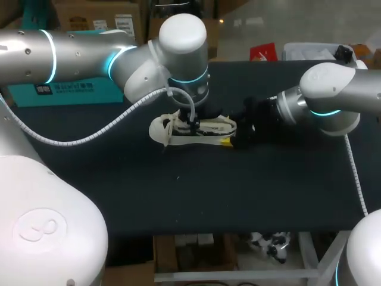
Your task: Open the shoe tongue, take the insole out of the shoe, put the insole back into the shoe, and pack the shoe into the shoebox
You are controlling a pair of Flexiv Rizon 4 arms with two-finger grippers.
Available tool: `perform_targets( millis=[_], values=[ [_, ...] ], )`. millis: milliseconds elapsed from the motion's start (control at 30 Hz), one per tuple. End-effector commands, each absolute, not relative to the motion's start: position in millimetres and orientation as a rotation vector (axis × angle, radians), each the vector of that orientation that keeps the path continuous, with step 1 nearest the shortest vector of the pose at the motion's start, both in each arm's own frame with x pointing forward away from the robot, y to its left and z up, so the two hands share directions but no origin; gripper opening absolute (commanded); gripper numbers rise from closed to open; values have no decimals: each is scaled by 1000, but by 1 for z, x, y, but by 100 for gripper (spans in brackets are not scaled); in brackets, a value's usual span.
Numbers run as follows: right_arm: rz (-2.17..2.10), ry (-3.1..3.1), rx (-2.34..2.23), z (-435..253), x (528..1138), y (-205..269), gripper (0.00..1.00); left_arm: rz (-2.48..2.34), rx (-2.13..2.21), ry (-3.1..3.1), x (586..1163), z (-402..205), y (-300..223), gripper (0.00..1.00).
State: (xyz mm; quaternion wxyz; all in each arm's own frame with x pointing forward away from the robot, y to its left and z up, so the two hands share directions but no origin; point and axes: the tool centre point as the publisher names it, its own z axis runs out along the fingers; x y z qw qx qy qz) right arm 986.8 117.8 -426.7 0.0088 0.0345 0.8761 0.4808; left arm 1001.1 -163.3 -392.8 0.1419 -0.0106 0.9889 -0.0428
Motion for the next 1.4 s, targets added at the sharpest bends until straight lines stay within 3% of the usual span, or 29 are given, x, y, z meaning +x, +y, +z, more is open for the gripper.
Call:
perform_targets(
  millis=[33,433,933,1400],
  values=[
    [1507,2741,99,-431,985,119,0,-231,-2,2866,1005,-393,-161,0],
    [1507,2741,99,-431,985,119,0,-418,31,2912,986,-343,-165,0],
    [1507,2741,99,-431,985,119,0,-580,43,2986,981,-331,-178,0],
    [1507,2741,99,-431,985,119,0,-1071,245,3047,971,-283,-181,0]
  ],
)
